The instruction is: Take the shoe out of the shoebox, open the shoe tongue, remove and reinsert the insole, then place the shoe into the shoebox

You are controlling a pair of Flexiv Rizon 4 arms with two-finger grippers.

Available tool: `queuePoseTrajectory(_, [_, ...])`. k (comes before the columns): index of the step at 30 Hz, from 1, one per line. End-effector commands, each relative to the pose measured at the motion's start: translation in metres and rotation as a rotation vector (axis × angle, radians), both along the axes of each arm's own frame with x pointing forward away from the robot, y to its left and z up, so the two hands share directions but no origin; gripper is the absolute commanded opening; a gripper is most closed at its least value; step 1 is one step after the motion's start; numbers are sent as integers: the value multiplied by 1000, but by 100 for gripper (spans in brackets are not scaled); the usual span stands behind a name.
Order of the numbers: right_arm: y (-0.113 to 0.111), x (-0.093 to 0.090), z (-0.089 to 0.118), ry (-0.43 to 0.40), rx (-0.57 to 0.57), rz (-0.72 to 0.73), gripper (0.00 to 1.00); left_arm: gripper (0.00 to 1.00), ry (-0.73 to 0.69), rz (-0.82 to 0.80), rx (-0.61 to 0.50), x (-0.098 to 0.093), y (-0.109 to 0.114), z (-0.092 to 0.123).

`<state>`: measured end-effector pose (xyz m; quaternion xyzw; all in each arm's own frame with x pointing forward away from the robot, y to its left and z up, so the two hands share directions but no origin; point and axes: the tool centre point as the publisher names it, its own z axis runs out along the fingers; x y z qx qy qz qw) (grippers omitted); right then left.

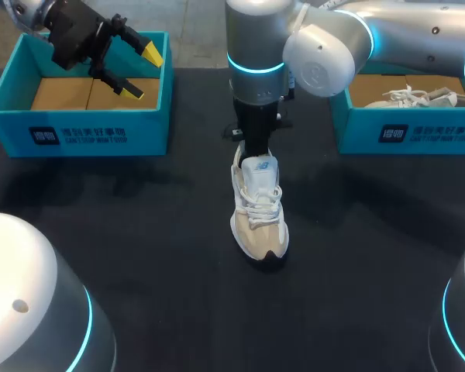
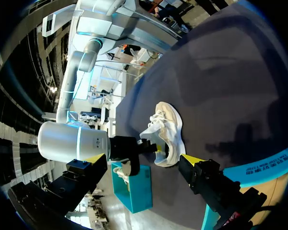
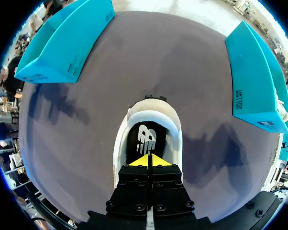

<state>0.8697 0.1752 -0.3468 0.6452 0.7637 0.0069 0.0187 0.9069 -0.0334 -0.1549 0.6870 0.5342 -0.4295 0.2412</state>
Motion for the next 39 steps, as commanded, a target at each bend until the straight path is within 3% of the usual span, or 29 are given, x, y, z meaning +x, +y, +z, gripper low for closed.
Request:
queuePoseTrajectory(1, [0,-5,-5,56,-35,-72,0,100,-2,0,3,-1,0,0])
queuePoseTrajectory(8, [-5,-24,-9,155,-58,-151,0,100,-2,0,3,-1,0,0])
queuePoseTrajectory(22, [0,-39,-10,255,-35,-182,0,100,-2,0,3,-1,0,0])
queuePoseTrajectory(24, [2,-41,-11,262,-30,-177,20,100,-2,0,3,-1,0,0])
queuePoseTrajectory(25, [2,-42,-11,264,-31,-176,66,100,-2,0,3,-1,0,0])
queuePoseTrajectory(26, [2,-42,-11,266,-31,-176,100,100,-2,0,3,-1,0,0])
queuePoseTrajectory(39, [4,-42,-8,255,-66,-179,100,100,-2,0,3,-1,0,0])
